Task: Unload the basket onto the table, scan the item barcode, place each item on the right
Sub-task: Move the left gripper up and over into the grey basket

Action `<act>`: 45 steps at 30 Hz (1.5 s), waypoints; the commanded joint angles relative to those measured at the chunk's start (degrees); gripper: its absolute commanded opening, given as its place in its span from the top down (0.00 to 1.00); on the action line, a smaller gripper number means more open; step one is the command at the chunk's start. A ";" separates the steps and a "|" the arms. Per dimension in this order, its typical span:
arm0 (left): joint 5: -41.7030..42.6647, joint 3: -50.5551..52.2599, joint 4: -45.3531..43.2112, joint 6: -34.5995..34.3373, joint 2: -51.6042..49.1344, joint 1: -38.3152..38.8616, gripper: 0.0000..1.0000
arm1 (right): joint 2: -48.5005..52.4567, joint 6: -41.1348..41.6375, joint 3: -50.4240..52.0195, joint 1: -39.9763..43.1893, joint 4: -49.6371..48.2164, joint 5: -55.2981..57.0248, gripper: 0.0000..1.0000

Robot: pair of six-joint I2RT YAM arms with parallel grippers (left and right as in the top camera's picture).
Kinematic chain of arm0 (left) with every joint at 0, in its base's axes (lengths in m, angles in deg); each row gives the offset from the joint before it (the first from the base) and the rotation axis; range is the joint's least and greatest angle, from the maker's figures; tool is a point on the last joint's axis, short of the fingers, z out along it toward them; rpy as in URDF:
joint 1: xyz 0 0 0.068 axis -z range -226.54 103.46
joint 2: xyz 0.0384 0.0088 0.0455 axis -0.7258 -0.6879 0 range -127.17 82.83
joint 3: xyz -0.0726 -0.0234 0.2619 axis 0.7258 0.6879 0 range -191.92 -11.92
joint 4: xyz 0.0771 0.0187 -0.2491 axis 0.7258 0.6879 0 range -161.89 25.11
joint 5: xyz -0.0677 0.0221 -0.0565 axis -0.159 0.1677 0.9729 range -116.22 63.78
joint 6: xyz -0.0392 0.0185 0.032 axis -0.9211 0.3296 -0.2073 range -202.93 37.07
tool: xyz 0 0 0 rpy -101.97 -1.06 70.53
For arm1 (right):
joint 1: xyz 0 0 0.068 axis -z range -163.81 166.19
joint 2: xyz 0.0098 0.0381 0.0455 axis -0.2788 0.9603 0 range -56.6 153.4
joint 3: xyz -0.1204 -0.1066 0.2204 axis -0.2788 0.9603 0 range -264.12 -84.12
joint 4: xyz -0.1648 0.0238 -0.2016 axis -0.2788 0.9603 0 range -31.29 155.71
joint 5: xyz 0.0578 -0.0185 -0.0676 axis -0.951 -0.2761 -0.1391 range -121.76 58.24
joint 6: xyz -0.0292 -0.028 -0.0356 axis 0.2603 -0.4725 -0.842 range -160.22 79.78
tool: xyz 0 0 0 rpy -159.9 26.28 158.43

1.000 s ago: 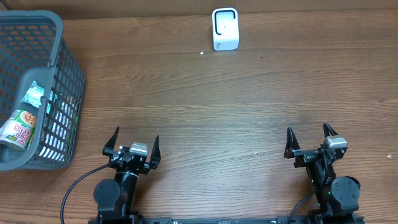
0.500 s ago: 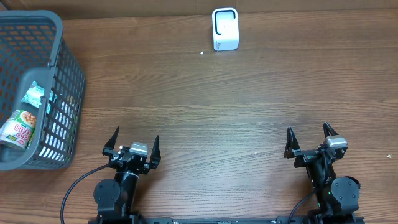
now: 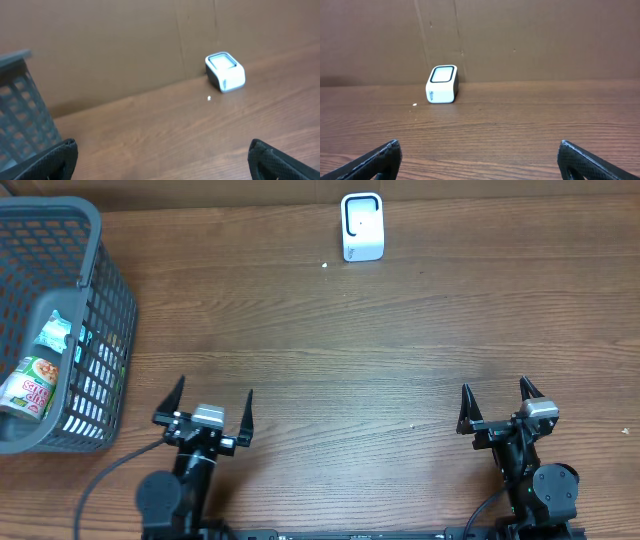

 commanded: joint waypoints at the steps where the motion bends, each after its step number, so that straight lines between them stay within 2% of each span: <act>1: 1.53 -10.51 2.56 -2.14 -6.56 0.42 0.00 | -0.68 -0.24 0.59 -0.13 -0.48 0.76 0.00; 6: 2.84 -29.46 14.80 -2.14 -21.16 0.42 0.00 | -0.68 -0.24 0.59 -0.13 -0.48 0.76 0.00; 10: 2.38 -49.37 29.51 -2.19 -33.79 0.37 0.00 | -0.68 -0.24 0.59 -0.13 -0.48 0.76 0.00; 14: 1.07 -72.06 47.89 -2.23 -46.66 0.37 0.00 | -0.68 -0.24 0.59 -0.13 -0.48 0.76 0.00; 18: 7.32 -92.54 63.69 -2.36 -58.10 0.39 0.00 | -0.68 -0.24 0.59 -0.13 -0.48 0.76 0.00; 20: 9.22 -99.08 66.79 -2.40 -62.10 0.39 0.00 | -0.68 -0.24 0.59 -0.13 -0.48 0.76 0.00; 27: 11.47 -102.29 64.19 -5.18 -68.48 0.39 0.00 | -0.68 -0.24 0.59 -0.13 -0.48 0.76 0.00; 29: 6.43 -102.40 63.82 -6.60 -69.09 0.31 0.00 | -0.68 -0.24 0.59 -0.13 -0.48 0.76 0.00; 33: -10.99 -102.40 64.67 -19.91 -69.75 -1.18 0.00 | -0.68 -0.24 0.59 -0.13 -0.48 0.76 0.00; 35: -13.66 -102.40 65.51 -22.34 -69.88 -3.63 0.00 | -0.68 -0.24 0.59 -0.13 -0.48 0.76 0.00; 45: -14.03 -102.38 65.48 -26.62 -72.78 -30.53 0.00 | -0.68 -0.24 0.59 -0.13 -0.48 0.76 0.00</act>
